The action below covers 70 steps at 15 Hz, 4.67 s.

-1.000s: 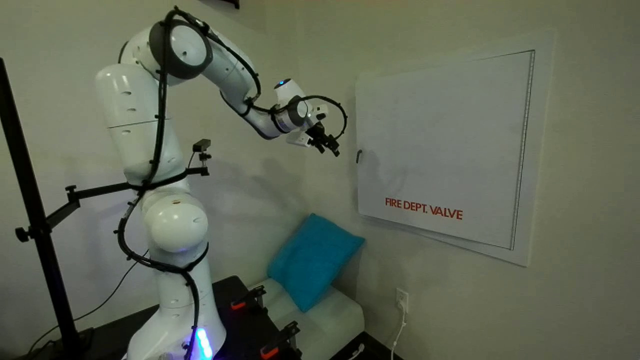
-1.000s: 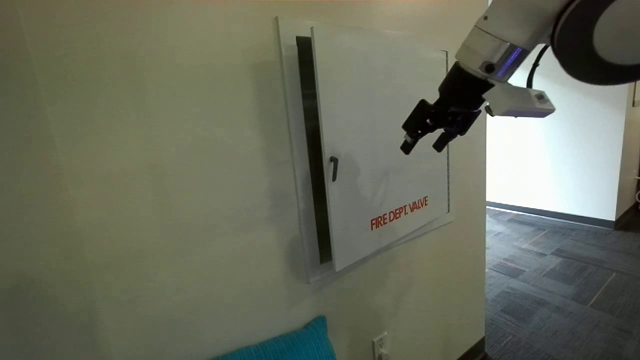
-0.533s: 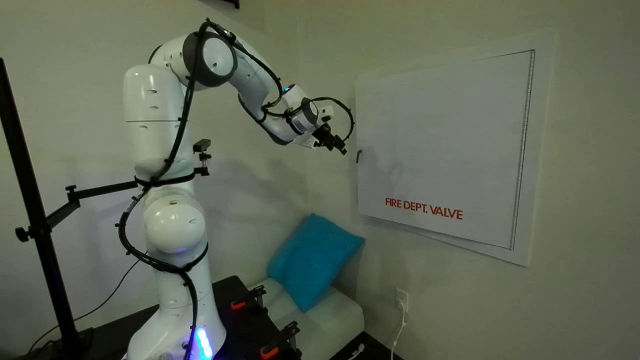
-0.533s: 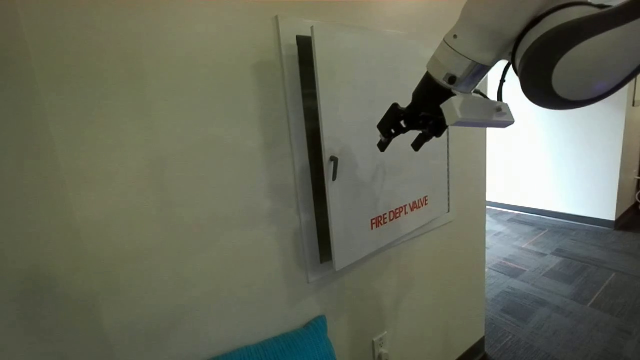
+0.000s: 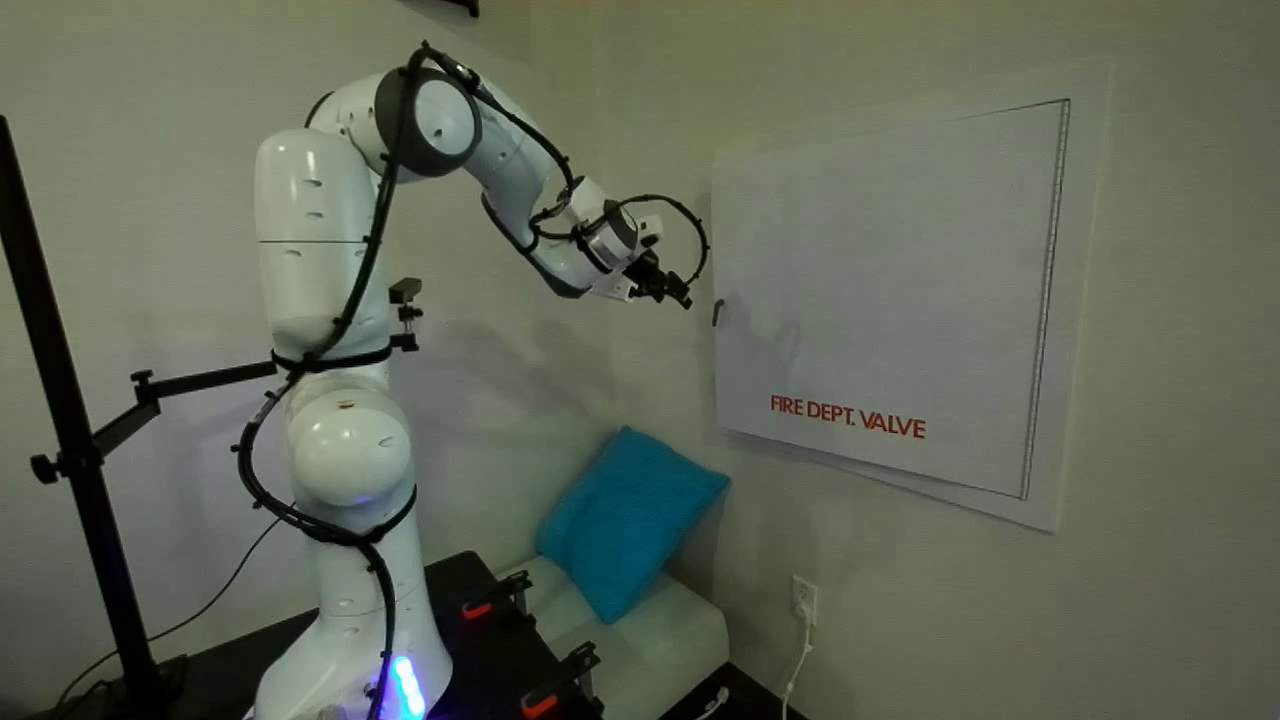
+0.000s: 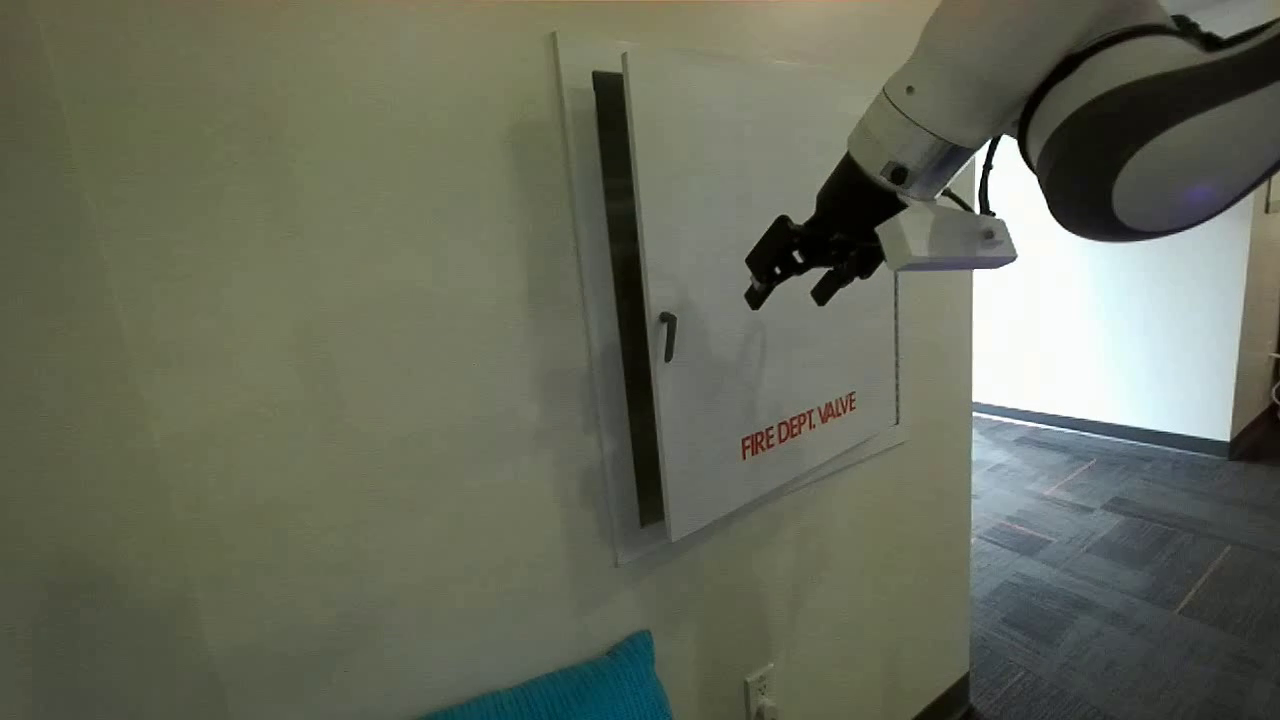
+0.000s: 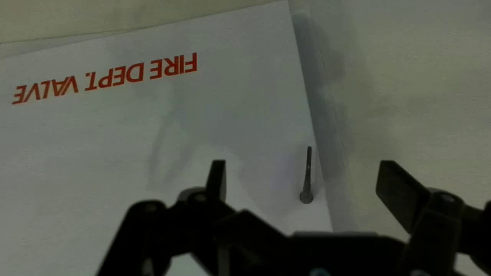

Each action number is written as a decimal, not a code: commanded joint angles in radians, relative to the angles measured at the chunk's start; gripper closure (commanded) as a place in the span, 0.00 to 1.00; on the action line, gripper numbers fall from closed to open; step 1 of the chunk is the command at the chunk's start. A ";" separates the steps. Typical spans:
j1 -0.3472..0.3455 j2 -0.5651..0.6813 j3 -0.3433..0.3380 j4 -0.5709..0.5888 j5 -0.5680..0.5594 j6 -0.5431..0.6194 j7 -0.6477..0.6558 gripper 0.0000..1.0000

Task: Open the locker door

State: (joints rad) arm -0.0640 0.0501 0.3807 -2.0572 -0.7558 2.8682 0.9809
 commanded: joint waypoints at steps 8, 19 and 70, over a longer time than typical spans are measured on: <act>0.085 0.236 -0.082 0.272 -0.651 0.048 0.679 0.00; 0.169 0.403 -0.090 0.457 -0.948 -0.094 1.005 0.00; 0.117 0.361 -0.093 0.435 -1.102 -0.051 1.164 0.97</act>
State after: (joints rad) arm 0.0772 0.5329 0.2935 -1.5020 -1.7980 2.7907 2.0397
